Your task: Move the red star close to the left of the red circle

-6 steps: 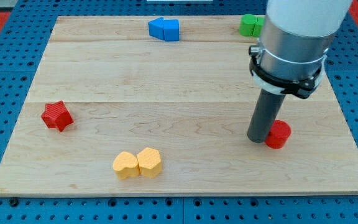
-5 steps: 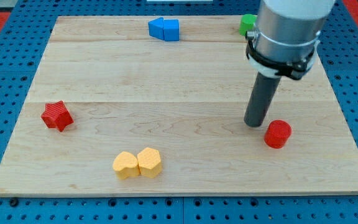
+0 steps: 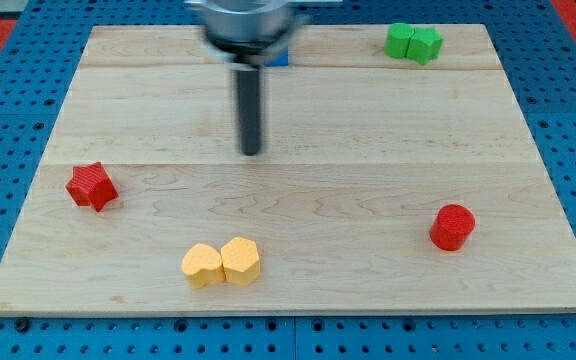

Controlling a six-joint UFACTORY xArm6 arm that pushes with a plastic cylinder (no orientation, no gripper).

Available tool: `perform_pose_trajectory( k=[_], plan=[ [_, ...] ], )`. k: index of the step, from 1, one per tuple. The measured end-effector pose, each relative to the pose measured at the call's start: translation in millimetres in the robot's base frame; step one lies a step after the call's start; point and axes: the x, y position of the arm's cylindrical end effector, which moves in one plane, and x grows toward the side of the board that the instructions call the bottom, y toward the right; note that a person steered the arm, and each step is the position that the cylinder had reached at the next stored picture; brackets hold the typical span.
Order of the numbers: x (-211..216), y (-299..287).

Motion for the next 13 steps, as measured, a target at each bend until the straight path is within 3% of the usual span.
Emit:
perform_pose_trajectory(
  k=[1, 2, 3, 5, 6, 7, 8, 9, 10, 12, 13],
  plan=[
    [-8, -115],
    [2, -191],
    [41, -199],
    [52, -105],
    [52, -30],
    [53, 2],
    [38, -77],
    [63, -90],
    [91, -52],
    [94, 113],
    [94, 166]
  ],
)
